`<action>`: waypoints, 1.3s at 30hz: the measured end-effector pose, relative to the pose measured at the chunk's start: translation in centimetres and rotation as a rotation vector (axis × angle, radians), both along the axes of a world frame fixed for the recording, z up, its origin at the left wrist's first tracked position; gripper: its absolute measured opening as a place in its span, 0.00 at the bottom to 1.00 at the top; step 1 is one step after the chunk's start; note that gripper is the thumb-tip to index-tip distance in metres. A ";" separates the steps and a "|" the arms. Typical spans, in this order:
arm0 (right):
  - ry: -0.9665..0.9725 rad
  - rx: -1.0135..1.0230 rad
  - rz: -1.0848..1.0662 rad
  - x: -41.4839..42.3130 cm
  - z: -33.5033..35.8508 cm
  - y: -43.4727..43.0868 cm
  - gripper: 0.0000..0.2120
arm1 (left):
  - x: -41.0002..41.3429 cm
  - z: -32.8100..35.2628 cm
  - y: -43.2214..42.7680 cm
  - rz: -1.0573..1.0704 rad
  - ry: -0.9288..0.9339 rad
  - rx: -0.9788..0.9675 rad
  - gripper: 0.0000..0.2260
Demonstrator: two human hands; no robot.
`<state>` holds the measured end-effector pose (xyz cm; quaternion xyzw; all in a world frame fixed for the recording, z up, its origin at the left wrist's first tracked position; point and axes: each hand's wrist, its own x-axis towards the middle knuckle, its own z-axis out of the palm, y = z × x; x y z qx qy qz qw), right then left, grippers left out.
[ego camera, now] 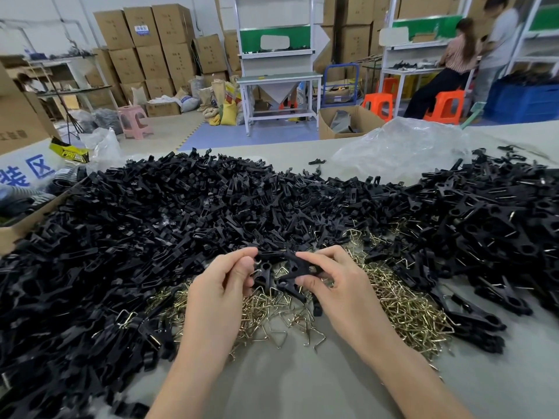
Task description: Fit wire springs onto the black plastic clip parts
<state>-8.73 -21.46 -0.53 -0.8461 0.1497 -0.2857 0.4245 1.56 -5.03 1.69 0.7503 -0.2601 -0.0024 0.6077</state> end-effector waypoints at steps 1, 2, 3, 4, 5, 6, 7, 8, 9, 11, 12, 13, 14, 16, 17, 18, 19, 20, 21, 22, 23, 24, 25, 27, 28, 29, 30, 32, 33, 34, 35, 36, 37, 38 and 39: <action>-0.003 0.003 0.007 0.0 0.1 0.1 0.18 | 0.0 0.1 0.0 -0.035 0.086 -0.051 0.11; -0.007 -0.001 0.010 -0.1 0.1 0.1 0.18 | 0.1 0.1 -0.1 -0.079 0.178 -0.091 0.12; -0.011 -0.009 0.012 -0.1 0.2 0.1 0.18 | 0.0 0.1 -0.2 -0.128 0.269 -0.121 0.12; -0.018 -0.015 0.014 -0.2 0.3 0.1 0.17 | -0.1 0.2 -0.4 -0.173 0.343 -0.136 0.11; -0.027 -0.018 0.019 -0.2 0.5 0.2 0.17 | -0.3 0.2 -0.5 -0.207 0.390 -0.138 0.10; -0.035 -0.018 0.027 -0.3 0.6 0.3 0.17 | -0.4 0.1 -0.6 -0.228 0.410 -0.133 0.09; -0.041 -0.018 0.040 -0.3 0.7 0.4 0.17 | -0.5 0.1 -0.7 -0.233 0.414 -0.125 0.08; -0.047 -0.020 0.056 -0.3 0.8 0.4 0.17 | -0.5 0.0 -0.7 -0.227 0.408 -0.114 0.06; -0.054 -0.023 0.072 -0.3 0.8 0.5 0.17 | -0.6 0.0 -0.8 -0.222 0.403 -0.099 0.05; -0.061 -0.033 0.095 -0.3 0.9 0.6 0.17 | -0.7 0.0 -0.8 -0.218 0.398 -0.082 0.10; -0.057 -0.042 0.101 -0.4 0.9 0.6 0.17 | -0.7 0.0 -0.8 -0.220 0.395 -0.081 0.11; -0.052 -0.055 0.103 -0.4 0.9 0.5 0.17 | -0.7 0.0 -0.9 -0.225 0.394 -0.085 0.11; -0.051 -0.072 0.102 -0.4 0.8 0.6 0.17 | -0.7 0.1 -0.9 -0.232 0.394 -0.092 0.11; -0.054 -0.106 0.098 -0.4 0.7 0.5 0.18 | -0.7 0.1 -0.9 -0.241 0.399 -0.100 0.11; -0.056 -0.118 0.096 -0.4 0.7 0.5 0.18 | -0.7 0.0 -0.8 -0.248 0.398 -0.090 0.11; -0.057 -0.125 0.095 -0.4 0.6 0.5 0.18 | -0.6 -0.1 -0.8 -0.257 0.401 -0.076 0.10; -0.060 -0.128 0.094 -0.4 0.6 0.4 0.18 | -0.5 -0.2 -0.8 -0.265 0.409 -0.061 0.09; -0.063 -0.128 0.095 -0.4 0.6 0.4 0.18 | -0.4 -0.2 -0.7 -0.274 0.421 -0.047 0.08; -0.064 -0.128 0.096 -0.4 0.6 0.4 0.17 | -0.4 -0.2 -0.6 -0.283 0.436 -0.039 0.09; -0.065 -0.128 0.098 -0.4 0.6 0.4 0.17 | -0.3 -0.2 -0.6 -0.290 0.456 -0.037 0.10; -0.067 -0.132 0.098 -0.4 0.6 0.4 0.17 | -0.2 -0.2 -0.5 -0.297 0.471 -0.037 0.11; -0.072 -0.140 0.097 -0.4 0.6 0.5 0.17 | -0.1 -0.1 -0.5 -0.307 0.480 -0.041 0.11; -0.080 -0.148 0.096 -0.4 0.6 0.7 0.17 | -0.1 0.0 -0.4 -0.322 0.483 -0.045 0.10; -0.102 -0.149 0.098 -0.4 0.7 0.8 0.17 | -0.3 0.1 -0.4 -0.348 0.486 -0.055 0.10; -0.113 -0.142 0.101 -0.4 0.8 0.8 0.16 | -0.4 0.2 -0.3 -0.355 0.482 -0.056 0.09; -0.124 -0.135 0.102 -0.4 0.8 0.8 0.16 | -0.5 0.3 -0.3 -0.360 0.477 -0.053 0.09; -0.135 -0.131 0.101 -0.4 0.9 0.8 0.16 | -0.5 0.4 -0.2 -0.368 0.475 -0.053 0.10; -0.149 -0.143 0.095 -0.5 1.0 0.9 0.15 | -0.7 0.7 -0.1 -0.398 0.486 -0.052 0.11; -0.152 -0.156 0.091 -0.5 1.1 0.9 0.15 | -0.8 0.8 -0.2 -0.418 0.501 -0.054 0.12; -0.154 -0.163 0.087 -0.5 1.2 1.0 0.15 | -1.0 0.9 -0.2 -0.436 0.525 -0.069 0.12; -0.153 -0.157 0.086 -0.5 1.3 1.0 0.15 | -1.1 1.0 -0.3 -0.453 0.563 -0.101 0.15; -0.151 -0.134 0.091 -0.5 1.3 1.1 0.14 | -1.3 1.1 -0.4 -0.470 0.623 -0.141 0.19; -0.152 -0.103 0.102 -0.5 1.4 1.2 0.14 | -1.4 1.2 -0.5 -0.498 0.688 -0.178 0.22; -0.158 -0.072 0.117 -0.6 1.5 1.4 0.14 | -1.6 1.4 -0.6 -0.531 0.743 -0.199 0.24; -0.165 -0.042 0.136 -0.6 1.5 1.5 0.15 | -1.8 1.6 -0.6 -0.565 0.778 -0.208 0.25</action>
